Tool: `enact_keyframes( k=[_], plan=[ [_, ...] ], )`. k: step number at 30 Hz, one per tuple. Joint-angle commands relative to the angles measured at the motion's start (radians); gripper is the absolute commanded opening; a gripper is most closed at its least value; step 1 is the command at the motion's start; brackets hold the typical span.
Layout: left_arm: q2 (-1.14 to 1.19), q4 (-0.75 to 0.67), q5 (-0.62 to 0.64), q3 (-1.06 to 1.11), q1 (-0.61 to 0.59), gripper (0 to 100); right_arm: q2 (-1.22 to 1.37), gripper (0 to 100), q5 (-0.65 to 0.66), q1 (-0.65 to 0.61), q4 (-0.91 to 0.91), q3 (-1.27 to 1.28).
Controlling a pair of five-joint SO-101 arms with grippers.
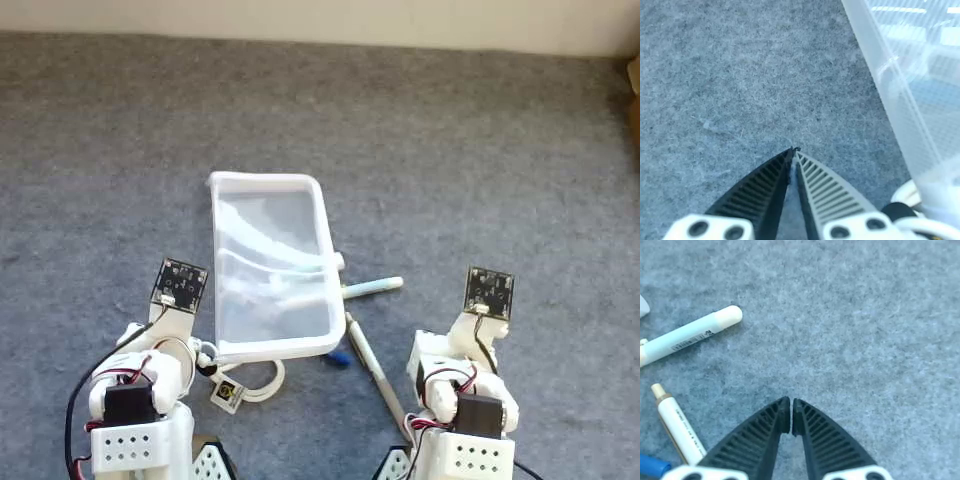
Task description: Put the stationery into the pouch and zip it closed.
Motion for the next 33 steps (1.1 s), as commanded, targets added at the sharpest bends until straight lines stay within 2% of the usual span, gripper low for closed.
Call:
enact_keyframes(
  k=[1, 18, 29, 33],
  plan=[
    [-0.004, 0.003, 0.005, 0.018, -0.013, 1, -0.015, 1.5, -0.006, 0.01, 0.01, 0.113],
    [-0.004, 0.002, 0.005, 0.013, -0.013, 1, -0.015, 1.5, -0.009, 0.005, 0.01, 0.113],
    [-0.004, 0.005, 0.003, -0.101, -0.018, 1, -0.015, 1.5, -0.008, 0.01, 0.002, 0.114],
    [-0.004, 0.005, 0.005, -0.147, -0.088, 1, -0.015, 1.5, -0.008, 0.081, 0.001, 0.108]
  ],
)
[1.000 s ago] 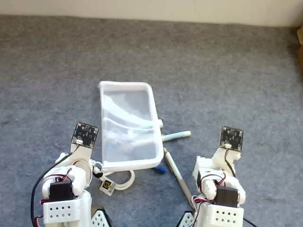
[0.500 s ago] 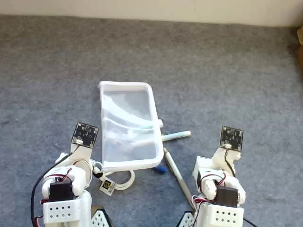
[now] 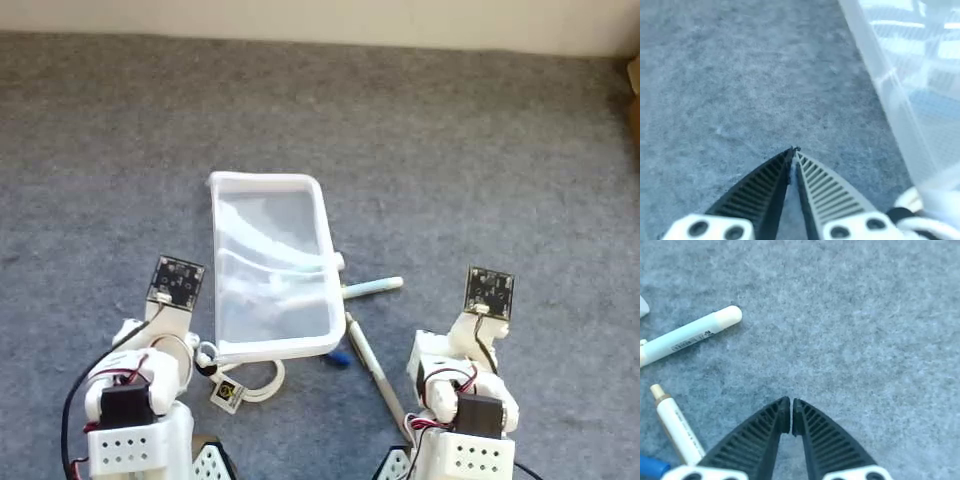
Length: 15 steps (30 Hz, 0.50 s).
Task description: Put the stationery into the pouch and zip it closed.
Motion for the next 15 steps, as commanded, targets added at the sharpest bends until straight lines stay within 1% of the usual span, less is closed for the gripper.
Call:
enact_keyframes(
  k=[1, 5, 7, 12, 15],
  plan=[
    [-0.004, 0.005, 0.005, -0.093, -0.077, 1, -0.015, 1.5, -0.008, 0.084, -0.004, 0.088],
    [-0.004, -0.002, 0.005, -0.099, -0.191, 1, -0.015, 1.2, -0.008, 0.094, -0.012, -0.025],
    [-0.004, -0.002, 0.006, -0.097, -0.226, 1, -0.005, 0.7, -0.008, 0.094, -0.012, -0.099],
    [-0.004, 0.0, 0.008, -0.091, -0.245, 1, -0.004, 0.4, -0.008, 0.084, 0.056, -0.305],
    [-0.004, 0.003, 0.008, -0.091, -0.245, 1, -0.004, 0.4, -0.009, 0.021, 0.122, -0.421]
  ],
)
